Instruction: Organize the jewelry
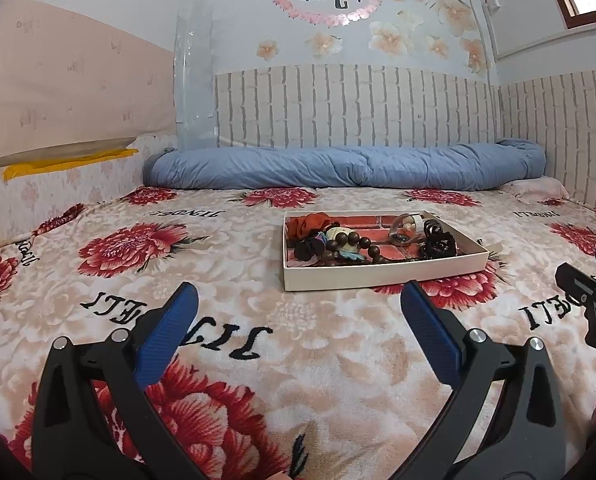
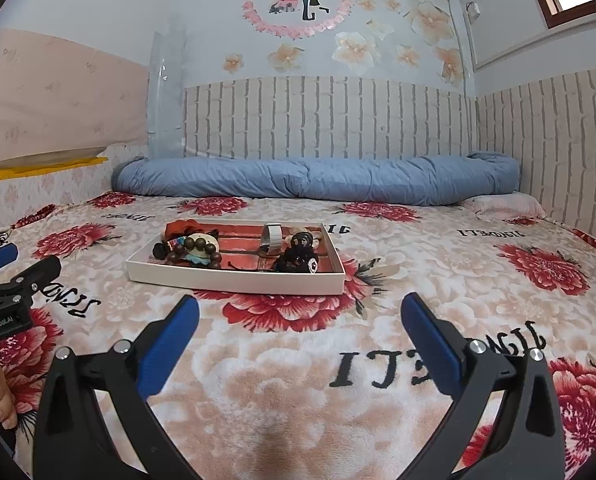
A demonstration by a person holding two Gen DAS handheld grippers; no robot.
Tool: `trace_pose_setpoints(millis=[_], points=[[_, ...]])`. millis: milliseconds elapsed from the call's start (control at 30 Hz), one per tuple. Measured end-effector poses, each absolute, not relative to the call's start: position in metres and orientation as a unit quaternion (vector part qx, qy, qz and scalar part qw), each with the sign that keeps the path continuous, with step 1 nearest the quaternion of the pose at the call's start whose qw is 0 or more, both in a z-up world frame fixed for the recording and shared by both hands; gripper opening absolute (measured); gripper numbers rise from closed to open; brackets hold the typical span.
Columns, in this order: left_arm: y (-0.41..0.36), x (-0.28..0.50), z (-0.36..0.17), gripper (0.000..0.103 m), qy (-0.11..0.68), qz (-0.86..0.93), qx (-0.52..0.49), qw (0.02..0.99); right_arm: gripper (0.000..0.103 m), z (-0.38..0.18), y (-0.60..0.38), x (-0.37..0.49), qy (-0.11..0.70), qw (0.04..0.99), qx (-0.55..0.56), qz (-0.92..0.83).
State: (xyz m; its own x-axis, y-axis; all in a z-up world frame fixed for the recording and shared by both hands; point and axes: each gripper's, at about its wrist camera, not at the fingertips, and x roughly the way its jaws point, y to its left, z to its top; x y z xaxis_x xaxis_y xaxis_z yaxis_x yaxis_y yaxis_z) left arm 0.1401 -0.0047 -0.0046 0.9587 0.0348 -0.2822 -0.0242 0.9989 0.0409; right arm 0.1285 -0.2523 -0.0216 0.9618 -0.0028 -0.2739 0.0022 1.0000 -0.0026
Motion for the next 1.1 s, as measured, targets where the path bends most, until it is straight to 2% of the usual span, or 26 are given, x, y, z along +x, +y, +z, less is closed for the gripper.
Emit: trace_pose_setpoints(millis=[1100], points=[[-0.0058, 0.1381, -0.0040, 0.098, 0.139, 0.017, 0.023, 0.990, 0.099, -0.0219, -0.2513, 0.1283, 0.137, 0.991, -0.003, -0.001]])
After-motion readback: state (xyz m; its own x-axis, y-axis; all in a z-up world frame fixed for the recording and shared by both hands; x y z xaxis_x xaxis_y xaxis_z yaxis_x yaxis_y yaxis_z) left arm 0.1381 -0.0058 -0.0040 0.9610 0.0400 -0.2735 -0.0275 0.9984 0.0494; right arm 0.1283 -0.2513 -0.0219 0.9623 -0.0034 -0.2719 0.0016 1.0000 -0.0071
